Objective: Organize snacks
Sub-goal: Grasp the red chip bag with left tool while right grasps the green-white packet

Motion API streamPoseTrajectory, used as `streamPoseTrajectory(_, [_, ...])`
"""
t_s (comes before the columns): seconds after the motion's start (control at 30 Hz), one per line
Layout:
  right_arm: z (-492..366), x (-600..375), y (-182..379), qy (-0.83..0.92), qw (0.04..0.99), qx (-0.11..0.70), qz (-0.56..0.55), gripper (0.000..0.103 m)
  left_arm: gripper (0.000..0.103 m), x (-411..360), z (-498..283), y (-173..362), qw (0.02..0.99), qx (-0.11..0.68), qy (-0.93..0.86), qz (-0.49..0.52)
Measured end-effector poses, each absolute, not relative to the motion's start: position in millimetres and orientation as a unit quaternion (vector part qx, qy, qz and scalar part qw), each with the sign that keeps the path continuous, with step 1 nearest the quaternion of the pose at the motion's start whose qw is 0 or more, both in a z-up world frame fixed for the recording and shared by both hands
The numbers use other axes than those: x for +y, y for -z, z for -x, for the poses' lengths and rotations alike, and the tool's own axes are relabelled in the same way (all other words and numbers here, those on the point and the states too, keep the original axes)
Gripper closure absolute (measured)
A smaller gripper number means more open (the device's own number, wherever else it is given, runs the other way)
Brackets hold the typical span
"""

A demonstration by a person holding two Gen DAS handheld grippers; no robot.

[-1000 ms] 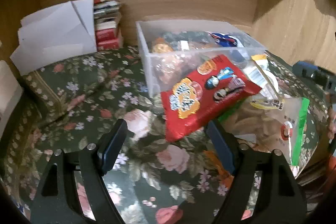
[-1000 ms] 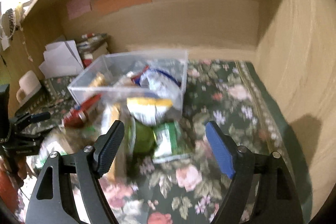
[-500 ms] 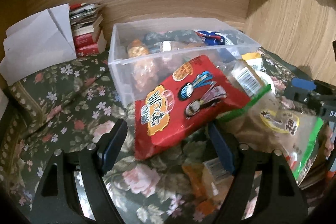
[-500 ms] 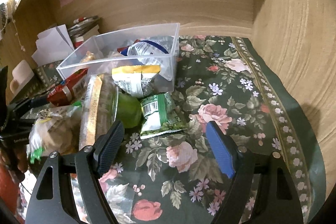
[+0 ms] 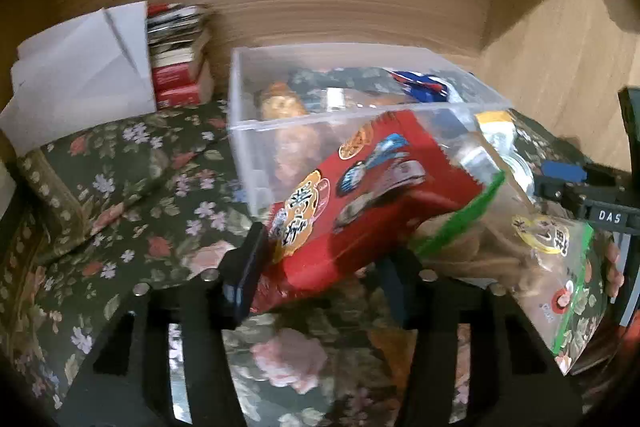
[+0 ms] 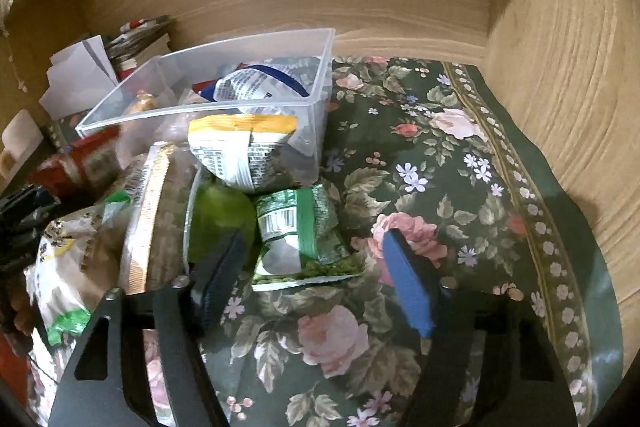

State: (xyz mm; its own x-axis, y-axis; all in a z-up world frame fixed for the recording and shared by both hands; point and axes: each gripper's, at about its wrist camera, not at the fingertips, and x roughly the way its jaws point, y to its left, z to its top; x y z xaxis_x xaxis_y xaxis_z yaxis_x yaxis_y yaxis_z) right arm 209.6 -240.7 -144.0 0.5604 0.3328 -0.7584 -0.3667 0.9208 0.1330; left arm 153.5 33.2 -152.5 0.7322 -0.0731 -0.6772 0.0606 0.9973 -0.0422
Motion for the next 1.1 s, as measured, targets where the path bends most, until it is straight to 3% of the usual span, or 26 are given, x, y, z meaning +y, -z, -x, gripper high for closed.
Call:
streamPoseTrajectory(0.2, [-216.0,-240.5,151.7,-0.201,0.878,0.434,0.026,0.047,0.057,44.8,-161.6,150.7,0.933,0.359,0.032,0.022])
streamPoseTrajectory(0.27, [-219.1,-237.8,152.5,-0.203,0.877,0.435,0.027,0.049,0.067,43.5,-168.3,152.6,0.931,0.362,0.041,0.026])
streamPoseTrajectory(0.57, [-225.2,-226.6,159.4,-0.218,0.869,0.443,0.039,0.064,0.078,34.7,-161.6,146.3,0.940,0.338,0.053,0.022])
streamPoseTrajectory(1.1, [-203.0,-246.8,121.4,-0.186,0.903,0.385,0.036,0.070,0.078,46.2,-134.7,88.9,0.960,0.278,0.027,0.026])
